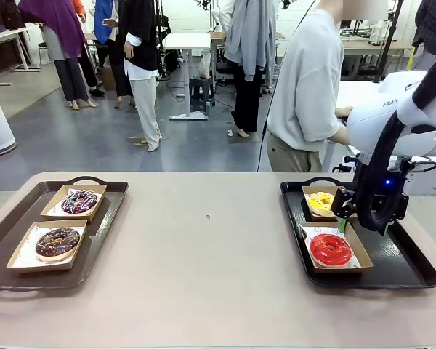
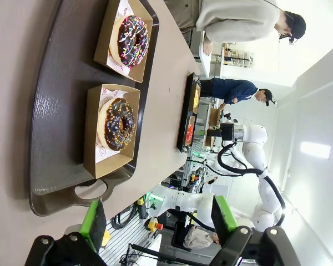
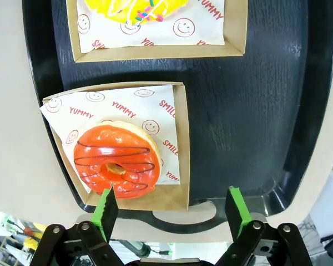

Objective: Individually package the donuts and arrange them on the tray.
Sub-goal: Place the picked Paper togo box on the Handle tray.

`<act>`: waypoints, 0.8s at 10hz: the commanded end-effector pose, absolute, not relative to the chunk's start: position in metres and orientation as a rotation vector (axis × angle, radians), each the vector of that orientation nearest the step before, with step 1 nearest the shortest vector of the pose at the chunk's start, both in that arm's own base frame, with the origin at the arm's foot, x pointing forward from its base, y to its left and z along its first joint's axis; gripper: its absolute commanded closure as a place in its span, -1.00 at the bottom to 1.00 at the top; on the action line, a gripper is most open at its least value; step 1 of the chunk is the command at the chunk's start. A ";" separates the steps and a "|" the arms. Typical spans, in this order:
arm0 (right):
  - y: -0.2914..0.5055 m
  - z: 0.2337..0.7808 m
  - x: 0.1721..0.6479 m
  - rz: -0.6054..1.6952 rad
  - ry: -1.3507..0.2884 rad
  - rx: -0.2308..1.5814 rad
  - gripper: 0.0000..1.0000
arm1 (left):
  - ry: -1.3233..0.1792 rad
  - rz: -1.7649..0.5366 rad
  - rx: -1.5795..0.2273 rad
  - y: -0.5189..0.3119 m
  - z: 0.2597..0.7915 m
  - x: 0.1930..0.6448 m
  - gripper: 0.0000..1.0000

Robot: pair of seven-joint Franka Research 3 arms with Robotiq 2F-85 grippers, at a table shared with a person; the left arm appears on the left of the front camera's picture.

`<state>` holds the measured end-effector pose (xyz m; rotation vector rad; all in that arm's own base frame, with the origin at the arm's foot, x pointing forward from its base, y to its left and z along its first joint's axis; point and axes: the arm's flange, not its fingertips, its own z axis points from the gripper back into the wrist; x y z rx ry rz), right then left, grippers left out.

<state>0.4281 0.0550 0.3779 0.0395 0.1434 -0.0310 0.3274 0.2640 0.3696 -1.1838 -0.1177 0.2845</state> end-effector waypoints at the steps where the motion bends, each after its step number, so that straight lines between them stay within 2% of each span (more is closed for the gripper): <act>1: 0.048 0.386 0.415 -0.017 0.128 0.092 -1.00 | -0.124 0.285 -1.184 0.265 0.372 0.326 -1.00; 3: 0.018 0.428 0.402 0.001 0.063 0.297 -1.00 | -0.124 0.285 -1.184 0.265 0.372 0.326 -1.00; 5: -0.035 0.467 0.385 0.013 -0.033 0.586 -1.00 | -0.124 0.285 -1.184 0.265 0.372 0.326 -1.00; 8: -0.121 0.470 0.342 0.110 -0.179 0.986 -1.00 | -0.124 0.285 -1.184 0.265 0.372 0.326 -1.00</act>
